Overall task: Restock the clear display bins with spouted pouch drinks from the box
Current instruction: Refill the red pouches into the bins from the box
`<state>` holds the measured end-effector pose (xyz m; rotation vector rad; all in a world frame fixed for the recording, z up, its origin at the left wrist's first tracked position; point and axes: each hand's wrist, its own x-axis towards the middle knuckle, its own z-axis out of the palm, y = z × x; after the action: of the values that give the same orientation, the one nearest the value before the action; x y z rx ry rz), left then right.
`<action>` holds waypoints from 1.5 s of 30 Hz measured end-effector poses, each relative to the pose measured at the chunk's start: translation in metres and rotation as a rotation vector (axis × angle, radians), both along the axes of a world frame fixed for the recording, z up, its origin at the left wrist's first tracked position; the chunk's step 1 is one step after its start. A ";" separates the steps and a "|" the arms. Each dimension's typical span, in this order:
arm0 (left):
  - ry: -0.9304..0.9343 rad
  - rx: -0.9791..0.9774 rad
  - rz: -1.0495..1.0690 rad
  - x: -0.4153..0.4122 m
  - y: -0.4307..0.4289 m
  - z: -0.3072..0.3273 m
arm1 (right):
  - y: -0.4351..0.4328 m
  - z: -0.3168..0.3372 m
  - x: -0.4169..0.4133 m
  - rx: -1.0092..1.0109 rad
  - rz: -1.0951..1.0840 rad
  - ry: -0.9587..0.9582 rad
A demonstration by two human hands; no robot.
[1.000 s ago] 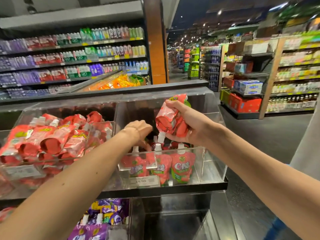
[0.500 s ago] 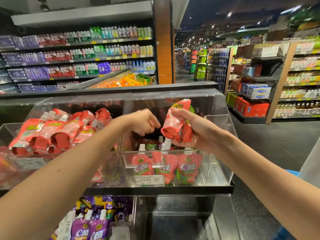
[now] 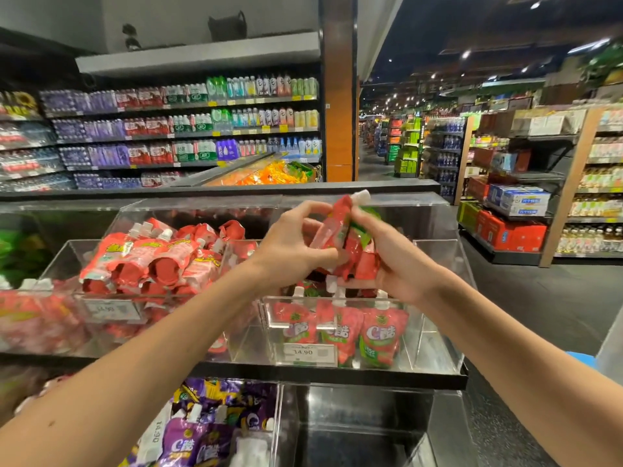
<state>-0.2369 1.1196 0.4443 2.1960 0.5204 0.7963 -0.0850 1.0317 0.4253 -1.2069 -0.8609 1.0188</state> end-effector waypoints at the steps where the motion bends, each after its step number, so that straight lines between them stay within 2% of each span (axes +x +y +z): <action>1: -0.064 -0.167 -0.033 -0.004 0.003 0.000 | -0.002 0.002 -0.001 0.015 -0.006 -0.019; 3: -0.183 -0.479 -0.064 -0.012 0.005 0.001 | -0.006 0.007 -0.002 0.023 -0.007 0.007; 5: -0.254 -0.654 -0.041 -0.017 0.005 0.002 | -0.008 0.008 -0.005 0.021 -0.001 0.062; 10: -0.274 -0.699 0.033 -0.029 0.001 -0.005 | -0.006 0.006 -0.020 0.066 0.018 0.060; 13: -0.263 -0.590 0.038 -0.044 0.003 -0.010 | 0.000 0.004 -0.037 0.107 0.048 0.005; 19: -0.346 -0.529 0.073 -0.106 0.007 -0.028 | 0.023 -0.005 -0.104 0.145 0.100 -0.075; 22: -0.431 -0.398 0.239 -0.146 0.014 -0.035 | 0.033 -0.015 -0.151 0.178 0.097 -0.081; 24: -0.492 -0.397 0.335 -0.175 0.014 -0.043 | 0.037 -0.025 -0.181 0.164 0.168 -0.066; 26: -0.512 -0.309 0.410 -0.205 0.016 -0.055 | 0.043 -0.033 -0.210 0.127 0.241 -0.059; 30: -0.417 -0.094 0.535 -0.272 0.008 -0.078 | 0.062 -0.053 -0.269 0.056 0.288 0.020; 33: -0.300 -0.054 0.601 -0.325 -0.008 -0.091 | 0.074 -0.078 -0.313 0.026 0.333 0.087; 36: -0.057 -0.014 0.616 -0.357 -0.022 -0.100 | 0.075 -0.095 -0.339 -0.012 0.312 0.174; 39: 0.125 0.137 0.592 -0.379 -0.014 -0.103 | 0.081 -0.101 -0.352 -0.021 0.294 0.199; 42: 0.173 0.308 0.535 -0.391 0.012 -0.107 | 0.097 -0.094 -0.358 -0.009 0.258 0.150; 45: 0.102 0.376 0.490 -0.404 0.049 -0.113 | 0.125 -0.083 -0.377 0.001 0.197 0.131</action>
<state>-0.6409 1.1685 0.3310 2.4965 1.0594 1.1114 -0.4617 1.1568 0.3425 -1.0564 -0.8895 1.2422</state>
